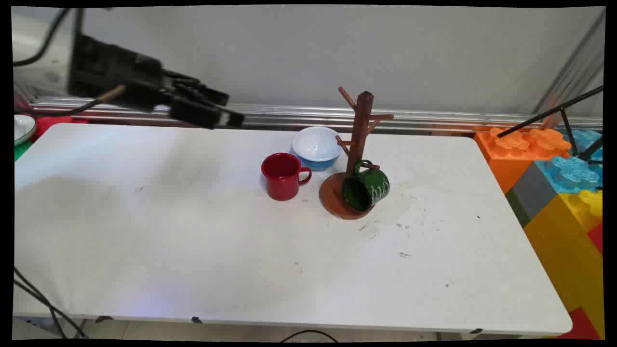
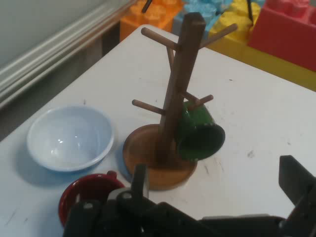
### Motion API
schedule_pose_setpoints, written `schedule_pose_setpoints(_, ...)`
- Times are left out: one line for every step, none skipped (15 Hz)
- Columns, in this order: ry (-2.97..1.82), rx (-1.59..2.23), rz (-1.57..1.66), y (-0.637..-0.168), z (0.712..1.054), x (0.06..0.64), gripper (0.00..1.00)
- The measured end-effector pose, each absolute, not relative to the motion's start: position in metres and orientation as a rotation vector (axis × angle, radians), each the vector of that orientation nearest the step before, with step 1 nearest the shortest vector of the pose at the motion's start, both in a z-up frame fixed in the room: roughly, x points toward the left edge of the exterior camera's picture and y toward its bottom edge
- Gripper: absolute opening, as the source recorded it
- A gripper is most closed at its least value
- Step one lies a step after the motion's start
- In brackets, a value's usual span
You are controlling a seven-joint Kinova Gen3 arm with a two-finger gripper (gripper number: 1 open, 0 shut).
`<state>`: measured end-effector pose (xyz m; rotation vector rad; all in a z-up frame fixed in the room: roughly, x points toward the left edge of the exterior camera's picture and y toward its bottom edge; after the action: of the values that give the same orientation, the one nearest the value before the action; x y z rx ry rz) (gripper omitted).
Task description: Pick up the green mug from the rack
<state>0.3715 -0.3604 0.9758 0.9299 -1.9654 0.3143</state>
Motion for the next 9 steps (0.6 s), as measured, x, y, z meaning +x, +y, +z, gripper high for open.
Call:
schedule_pose_setpoints(-1.967, 0.952, 0.31, -0.367, 0.976, 0.358, 1.0)
schedule_pose_setpoints(-1.972, 0.968, 0.306, -0.372, 0.976, 0.346, 1.0)
schedule_pose_setpoints(-1.98, 0.978, 0.302, -0.377, 0.976, 0.332, 1.0)
schedule_pose_setpoints(-1.988, 0.983, 0.299, -0.381, 0.976, 0.321, 1.0)
schedule_pose_setpoints(-1.998, 0.988, 0.295, -0.386, 0.976, 0.305, 1.0)
schedule_pose_setpoints(-2.01, 0.993, 0.292, -0.392, 0.975, 0.287, 1.0)
schedule_pose_setpoints(-2.021, 1.0, 0.292, -0.397, 0.974, 0.272, 1.0)
schedule_pose_setpoints(-2.029, 1.007, 0.292, -0.401, 0.973, 0.26, 1.0)
schedule_pose_setpoints(-2.035, 1.012, 0.292, -0.403, 0.971, 0.252, 1.0)
